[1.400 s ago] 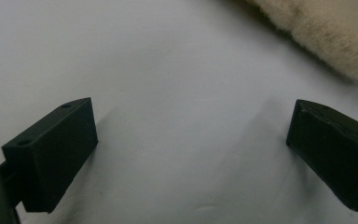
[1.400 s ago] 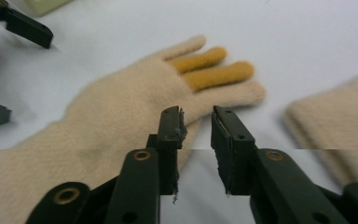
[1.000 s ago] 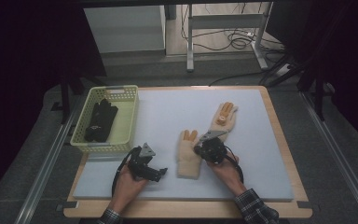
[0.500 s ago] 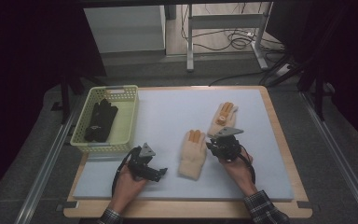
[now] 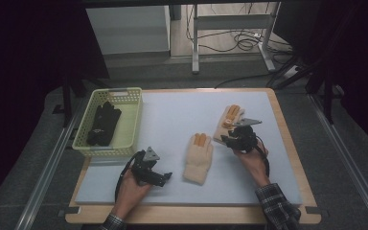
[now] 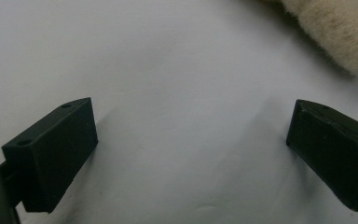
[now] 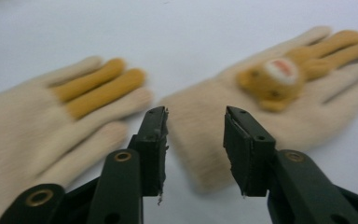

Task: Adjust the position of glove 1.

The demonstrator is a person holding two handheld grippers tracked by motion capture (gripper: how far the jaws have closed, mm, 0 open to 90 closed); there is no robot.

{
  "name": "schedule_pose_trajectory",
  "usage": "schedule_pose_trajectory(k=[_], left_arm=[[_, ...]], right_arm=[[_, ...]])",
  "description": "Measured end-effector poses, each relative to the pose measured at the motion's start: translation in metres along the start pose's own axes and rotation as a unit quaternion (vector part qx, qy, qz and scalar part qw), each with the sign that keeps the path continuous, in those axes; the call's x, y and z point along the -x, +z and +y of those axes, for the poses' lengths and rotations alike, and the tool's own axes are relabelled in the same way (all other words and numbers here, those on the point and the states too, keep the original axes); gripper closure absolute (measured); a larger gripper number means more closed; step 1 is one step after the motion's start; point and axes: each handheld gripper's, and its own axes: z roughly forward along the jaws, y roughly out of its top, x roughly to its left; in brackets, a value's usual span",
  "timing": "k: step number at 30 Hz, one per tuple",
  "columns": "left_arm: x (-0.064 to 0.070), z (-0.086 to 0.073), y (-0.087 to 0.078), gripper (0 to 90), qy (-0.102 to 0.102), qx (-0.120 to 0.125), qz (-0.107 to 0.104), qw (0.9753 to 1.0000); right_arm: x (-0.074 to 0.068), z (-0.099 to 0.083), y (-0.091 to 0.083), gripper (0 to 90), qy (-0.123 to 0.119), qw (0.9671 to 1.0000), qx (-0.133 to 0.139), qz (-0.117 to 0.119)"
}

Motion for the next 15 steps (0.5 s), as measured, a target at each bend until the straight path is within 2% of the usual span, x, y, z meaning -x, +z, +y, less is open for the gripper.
schedule_pose_trajectory(k=[2,3,4,7,11,12,15], left_arm=[[0.000,0.000,0.000,1.8,0.000,0.000,0.000,1.0000],[0.000,0.000,0.000,1.8,0.000,0.000,0.000,1.0000],[0.000,0.000,0.000,1.8,0.000,0.000,0.000,1.0000],[0.000,0.000,0.000,1.8,0.000,0.000,0.000,1.0000],[0.000,0.000,0.000,1.8,0.000,0.000,0.000,1.0000],[0.000,0.000,0.000,1.8,0.000,0.000,0.000,1.0000],[0.000,0.000,0.000,1.8,0.001,-0.001,0.000,1.0000]], right_arm=[[0.009,0.003,0.004,51.4,0.006,1.0000,-0.001,-0.001],[0.019,0.005,0.010,47.6,0.011,0.9999,0.000,-0.002],[0.019,0.005,0.010,47.6,0.011,0.9999,0.000,-0.002],[0.035,0.011,0.022,42.9,0.007,0.9999,-0.003,-0.014],[0.043,0.016,0.031,39.9,-0.004,0.9999,-0.004,-0.015],[0.047,0.018,0.038,37.0,-0.011,0.9999,-0.006,-0.008],[0.049,0.020,0.044,35.7,-0.024,0.9996,-0.011,-0.009]])
